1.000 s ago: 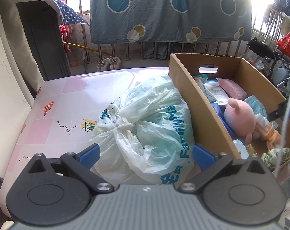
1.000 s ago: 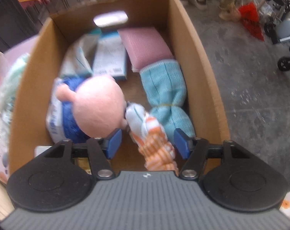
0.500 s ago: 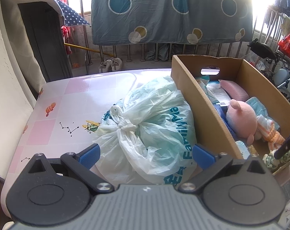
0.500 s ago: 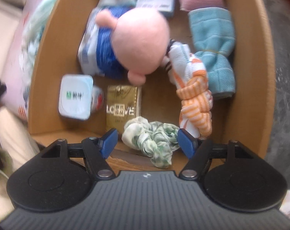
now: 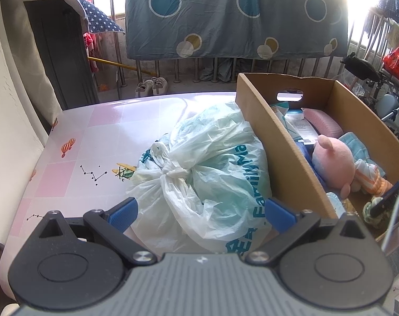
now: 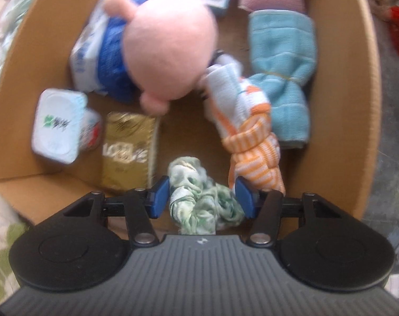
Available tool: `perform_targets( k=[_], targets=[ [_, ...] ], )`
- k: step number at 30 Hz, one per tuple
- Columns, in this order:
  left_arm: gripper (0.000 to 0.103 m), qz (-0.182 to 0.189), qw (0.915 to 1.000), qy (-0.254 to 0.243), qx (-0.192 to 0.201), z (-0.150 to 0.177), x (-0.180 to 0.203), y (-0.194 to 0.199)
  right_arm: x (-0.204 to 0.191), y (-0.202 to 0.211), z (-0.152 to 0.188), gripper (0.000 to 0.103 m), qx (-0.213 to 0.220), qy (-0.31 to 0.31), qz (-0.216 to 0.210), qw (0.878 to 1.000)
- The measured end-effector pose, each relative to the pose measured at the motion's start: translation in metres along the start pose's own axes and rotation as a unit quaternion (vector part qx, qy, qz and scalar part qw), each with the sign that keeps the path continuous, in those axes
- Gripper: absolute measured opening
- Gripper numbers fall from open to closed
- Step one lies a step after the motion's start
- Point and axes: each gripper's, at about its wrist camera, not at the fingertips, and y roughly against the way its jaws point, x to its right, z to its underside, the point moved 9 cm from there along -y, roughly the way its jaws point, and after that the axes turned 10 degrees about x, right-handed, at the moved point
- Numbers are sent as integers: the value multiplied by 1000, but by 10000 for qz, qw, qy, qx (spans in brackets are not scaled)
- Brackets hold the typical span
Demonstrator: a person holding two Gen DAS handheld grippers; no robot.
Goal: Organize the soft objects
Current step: 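Lower the cloth toy beside the teal towel and open the right gripper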
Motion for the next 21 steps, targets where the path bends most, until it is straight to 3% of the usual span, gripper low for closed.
perform_targets(
  k=[5,11,15,21],
  targets=[
    [103,11,10000,-20,-2,0,1,1,9,7,-11,52,523,-840,-352,9945],
    [103,9,10000,-44,21,0,2,2,22,36,-18,53,1121,-1806,-878,9732],
    [103,14,10000,-43,22,0,2,2,25,59,-20,65,1364,-1982,-1030,9651],
    [103,6,10000,-43,17,0,2,2,6,66,-38,73,1652,-2048,-1287,9561]
  ],
)
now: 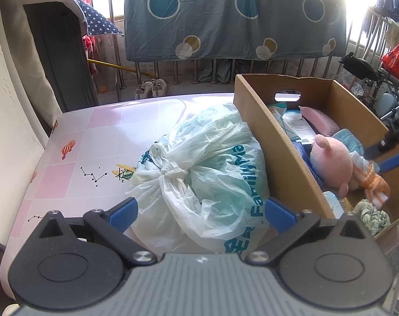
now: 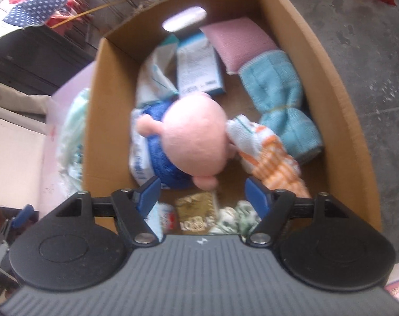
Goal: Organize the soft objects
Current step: 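Lower the cloth toy beside the teal towel and open the right gripper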
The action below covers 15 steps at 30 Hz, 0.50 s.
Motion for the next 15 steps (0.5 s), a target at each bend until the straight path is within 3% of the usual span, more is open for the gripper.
perform_targets(
  k=[8,12,15],
  targets=[
    [103,-108,9999,-29,5,-2,-4,3,-22,-41,-43,75,658,-104,-233,9975],
    [103,-124,9999,-45,0,-3,-5,2,-19,-67,-39,76,446,-387,-187,9981],
    [103,-116,9999,-46,-1,-3,-5,2,-21,-61,-37,76,479,-231,-163,9985]
  ],
)
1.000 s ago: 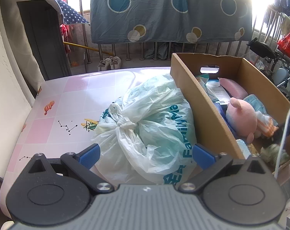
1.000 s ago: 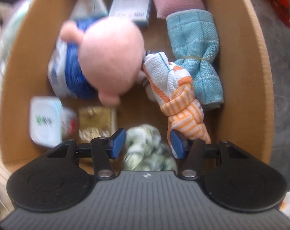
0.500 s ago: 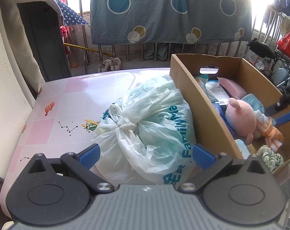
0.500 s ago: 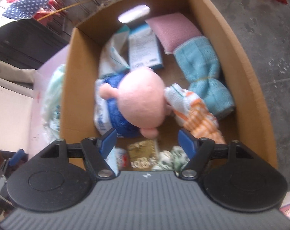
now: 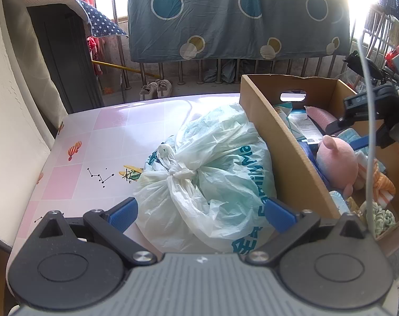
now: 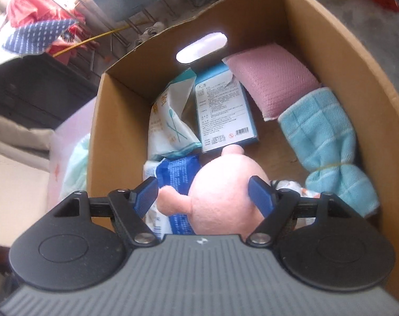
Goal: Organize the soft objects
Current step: 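Lower the cloth toy beside the teal towel and open the right gripper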
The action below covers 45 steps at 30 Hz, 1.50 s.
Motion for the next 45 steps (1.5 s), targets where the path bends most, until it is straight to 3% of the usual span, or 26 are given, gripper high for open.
perform_targets(
  k=[9,16,19,24,26,27,28,31,39,42,45],
  targets=[
    [103,64,9999,72,64,-1,-1,7,24,69,14,77,80,-633,-38,9980],
    [103,30,9998,87,170,-2,-7,25,23,140,52,82,761,-676,-428,9939],
    [103,20,9998,51,196,0,-7,33,24,152,64,83,923,-465,-314,9941],
    [103,71,9996,154,229,3,-8,47,28,138,53,83,987,-305,-145,9945],
    [103,52,9995,180,242,4,-11,52,30,123,41,72,939,-260,17,9952],
    [103,26,9995,176,261,4,-12,54,30,113,36,57,885,-215,81,9958],
    [103,-1,9995,173,281,3,-14,56,30,103,30,49,812,-174,130,9965],
    [103,-59,9993,201,298,2,-20,57,31,72,14,42,602,-438,106,9972],
    [103,-171,9992,290,224,3,-34,47,35,5,-3,43,96,-767,430,9961],
    [103,-151,9991,328,216,4,-37,43,45,5,5,45,-33,-984,429,9942],
    [103,-114,9991,334,222,5,-35,41,55,18,11,51,1,-764,741,9943]
  ],
)
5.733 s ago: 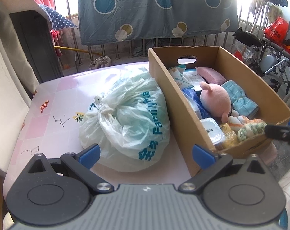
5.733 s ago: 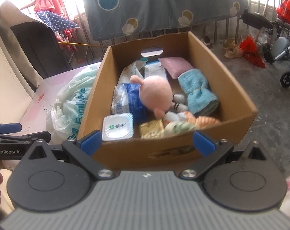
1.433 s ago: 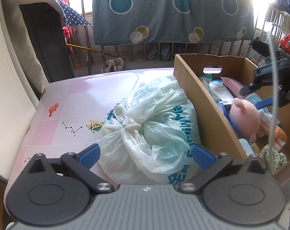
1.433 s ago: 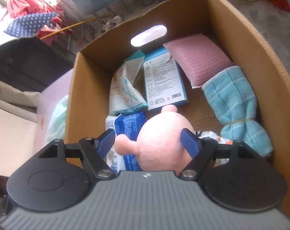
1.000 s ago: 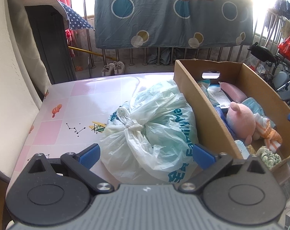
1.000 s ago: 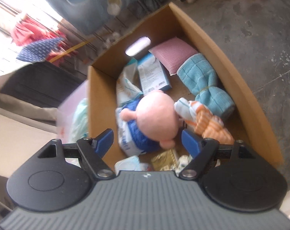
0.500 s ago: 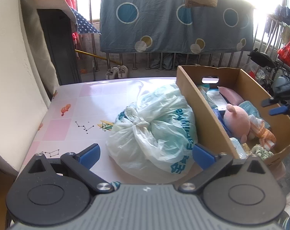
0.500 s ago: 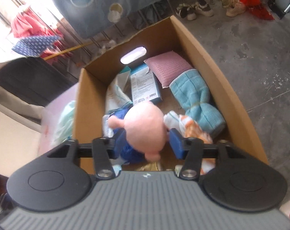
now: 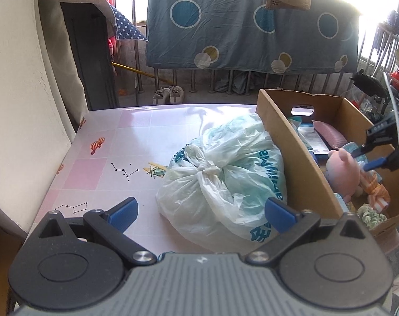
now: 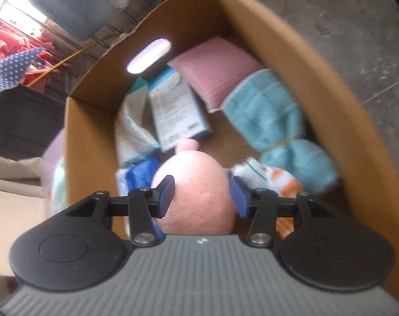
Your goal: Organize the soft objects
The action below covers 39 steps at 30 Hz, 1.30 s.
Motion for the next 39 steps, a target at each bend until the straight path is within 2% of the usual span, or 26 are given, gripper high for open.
perform_targets(
  k=[4,9,12,17,24,26,29,32,34,37,39],
  targets=[
    [103,128,9999,11,-39,2,6,0,18,5,8,53,-55,-32,269,9996],
    [103,137,9999,-80,18,3,10,10,9,10,-6,53,214,-227,-156,9994],
    [103,87,9999,-64,71,0,8,16,-4,1,-15,54,219,-289,-355,9987],
    [103,-3,9999,-16,119,-3,1,20,-10,-19,-11,56,-31,-279,-196,9994],
    [103,41,9999,62,111,-3,-4,19,5,-6,0,64,-84,-322,41,9994],
    [103,76,9999,52,113,-2,-2,20,5,5,-1,64,64,-355,-104,9993],
    [103,103,9999,3,137,-2,2,22,2,36,0,64,365,-549,-643,9958],
    [103,121,9998,8,140,-1,4,24,-6,79,13,68,719,-516,-1255,9881],
    [103,120,9998,21,132,0,6,24,-10,110,29,75,943,-360,-1597,9820],
    [103,109,9999,-8,96,3,10,24,-15,147,62,83,1248,94,-1810,9755],
    [103,129,9999,-32,48,6,15,25,-15,163,84,85,1408,464,-1679,9746]
  ],
)
